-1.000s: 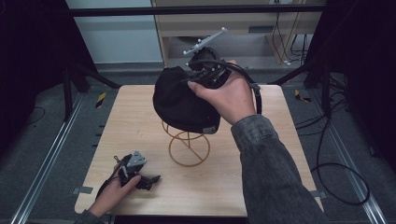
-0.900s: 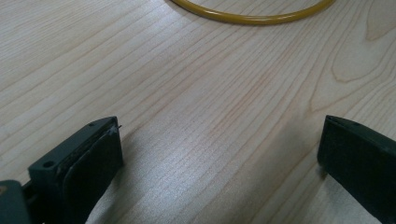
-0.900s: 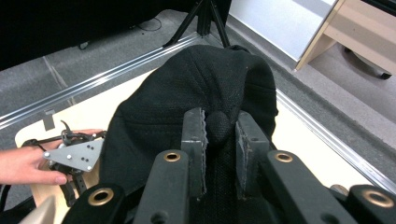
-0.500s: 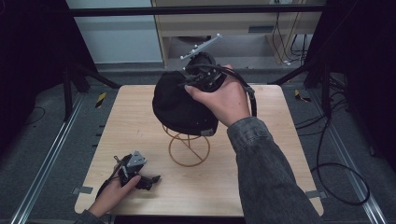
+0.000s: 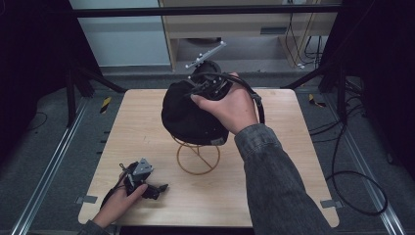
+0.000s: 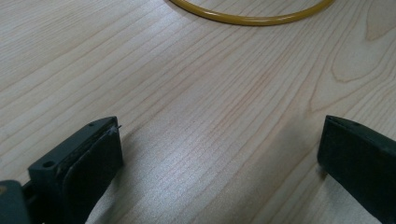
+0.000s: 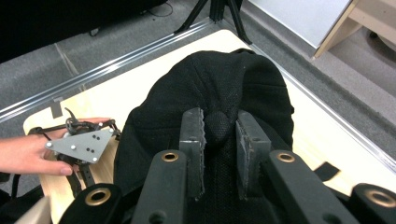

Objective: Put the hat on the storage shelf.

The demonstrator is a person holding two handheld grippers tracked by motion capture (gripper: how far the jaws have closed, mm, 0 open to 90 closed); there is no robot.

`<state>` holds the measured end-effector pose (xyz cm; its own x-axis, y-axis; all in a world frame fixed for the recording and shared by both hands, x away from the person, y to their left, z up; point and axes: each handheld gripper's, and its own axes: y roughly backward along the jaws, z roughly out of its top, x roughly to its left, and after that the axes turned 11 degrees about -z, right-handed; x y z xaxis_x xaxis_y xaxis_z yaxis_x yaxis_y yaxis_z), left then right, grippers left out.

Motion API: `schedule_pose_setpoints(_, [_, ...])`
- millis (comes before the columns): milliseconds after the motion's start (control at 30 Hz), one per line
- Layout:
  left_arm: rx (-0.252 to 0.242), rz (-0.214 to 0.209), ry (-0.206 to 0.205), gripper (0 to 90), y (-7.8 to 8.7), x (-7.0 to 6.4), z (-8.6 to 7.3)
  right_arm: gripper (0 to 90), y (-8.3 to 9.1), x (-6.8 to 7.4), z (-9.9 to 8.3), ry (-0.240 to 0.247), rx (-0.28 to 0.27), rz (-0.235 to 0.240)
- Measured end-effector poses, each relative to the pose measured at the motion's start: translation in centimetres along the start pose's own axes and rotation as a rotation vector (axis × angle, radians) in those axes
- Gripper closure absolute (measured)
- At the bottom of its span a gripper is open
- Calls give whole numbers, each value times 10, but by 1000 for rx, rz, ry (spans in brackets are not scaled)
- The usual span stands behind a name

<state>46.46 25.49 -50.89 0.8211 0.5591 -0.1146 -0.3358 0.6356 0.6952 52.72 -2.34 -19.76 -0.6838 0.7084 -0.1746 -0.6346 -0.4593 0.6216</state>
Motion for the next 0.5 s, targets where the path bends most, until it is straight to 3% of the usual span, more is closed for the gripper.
schedule_pose_setpoints(500, [0, 0, 0, 0, 0, 0, 0, 751, -20, 3, -2, 20, 63, 10])
